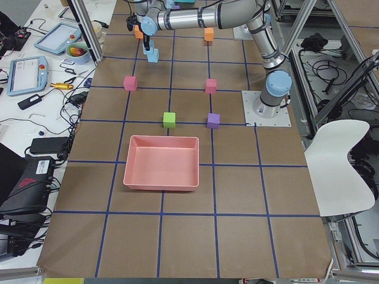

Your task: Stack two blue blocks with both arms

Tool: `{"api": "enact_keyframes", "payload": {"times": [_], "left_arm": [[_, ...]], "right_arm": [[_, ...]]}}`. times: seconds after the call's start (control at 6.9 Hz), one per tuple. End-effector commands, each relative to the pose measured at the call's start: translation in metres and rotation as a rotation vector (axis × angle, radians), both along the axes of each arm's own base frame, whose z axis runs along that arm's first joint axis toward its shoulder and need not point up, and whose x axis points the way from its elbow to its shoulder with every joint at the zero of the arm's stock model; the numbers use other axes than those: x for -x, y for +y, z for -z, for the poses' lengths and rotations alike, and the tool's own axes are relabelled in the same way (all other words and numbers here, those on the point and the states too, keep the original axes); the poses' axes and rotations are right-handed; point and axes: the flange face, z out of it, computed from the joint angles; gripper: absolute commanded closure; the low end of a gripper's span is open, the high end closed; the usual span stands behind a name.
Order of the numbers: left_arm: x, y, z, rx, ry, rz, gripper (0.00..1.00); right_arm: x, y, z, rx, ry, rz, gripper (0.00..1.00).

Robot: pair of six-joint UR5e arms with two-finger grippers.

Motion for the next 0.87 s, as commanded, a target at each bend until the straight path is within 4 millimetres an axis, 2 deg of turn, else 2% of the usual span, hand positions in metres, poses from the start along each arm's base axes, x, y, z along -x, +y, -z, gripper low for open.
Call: {"api": "enact_keyframes", "payload": {"times": [0.0,0.14,0.43,0.58,0.72], "left_arm": [[0.020,0.000,0.015,-0.007,-0.008,0.012,1.00],[0.021,0.005,0.022,-0.026,-0.018,0.020,1.00],[0.021,0.006,0.024,-0.028,-0.023,0.021,1.00],[0.022,0.006,0.025,-0.029,-0.024,0.023,1.00],[0.023,0.005,0.027,-0.023,-0.021,0.015,1.00]], "right_arm": [[0.002,0.019,-0.008,0.000,-0.001,-0.005,0.00],[0.002,0.026,-0.010,0.000,-0.003,-0.005,0.00],[0.002,0.046,-0.022,-0.030,-0.005,-0.064,0.00],[0.003,0.046,-0.018,-0.043,0.004,-0.139,0.00],[0.006,0.050,-0.017,-0.083,0.027,-0.134,0.00]]}}
